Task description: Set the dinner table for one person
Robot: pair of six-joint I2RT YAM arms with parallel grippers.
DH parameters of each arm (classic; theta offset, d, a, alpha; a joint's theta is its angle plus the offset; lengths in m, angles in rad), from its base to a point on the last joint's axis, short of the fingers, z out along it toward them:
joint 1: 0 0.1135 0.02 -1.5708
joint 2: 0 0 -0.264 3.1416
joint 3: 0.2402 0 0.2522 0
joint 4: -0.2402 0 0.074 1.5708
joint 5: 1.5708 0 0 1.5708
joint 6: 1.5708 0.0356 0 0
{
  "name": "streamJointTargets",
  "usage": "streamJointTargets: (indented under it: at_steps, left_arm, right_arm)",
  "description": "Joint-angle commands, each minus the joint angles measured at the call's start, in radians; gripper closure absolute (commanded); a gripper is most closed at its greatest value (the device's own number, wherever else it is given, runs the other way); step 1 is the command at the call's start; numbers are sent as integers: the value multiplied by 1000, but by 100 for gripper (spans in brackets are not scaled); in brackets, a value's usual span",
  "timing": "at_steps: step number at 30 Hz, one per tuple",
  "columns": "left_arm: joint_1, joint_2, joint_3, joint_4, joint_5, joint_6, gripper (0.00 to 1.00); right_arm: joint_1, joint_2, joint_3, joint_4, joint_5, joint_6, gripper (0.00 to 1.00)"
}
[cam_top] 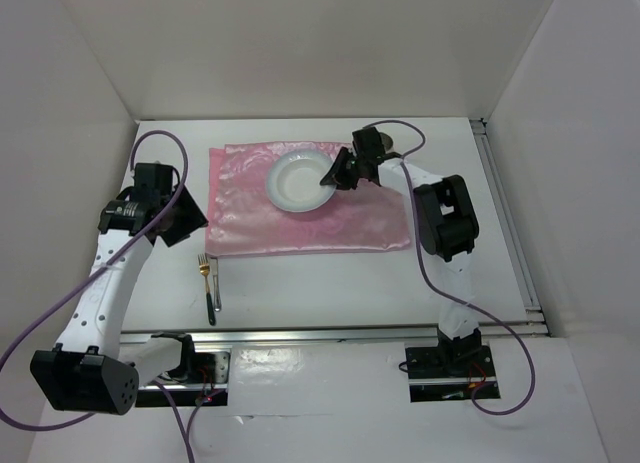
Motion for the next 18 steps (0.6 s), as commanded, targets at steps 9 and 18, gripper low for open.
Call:
streamJointTargets:
  at_steps: [9,18]
  left_arm:
    - [7,-25,11,-9,-26,-18,37]
    - [7,-14,9,-21,-54,-27,32]
  right_arm:
    - [18,21,72,119,-79,59,100]
    - [27,31,81,28,-10,39,44]
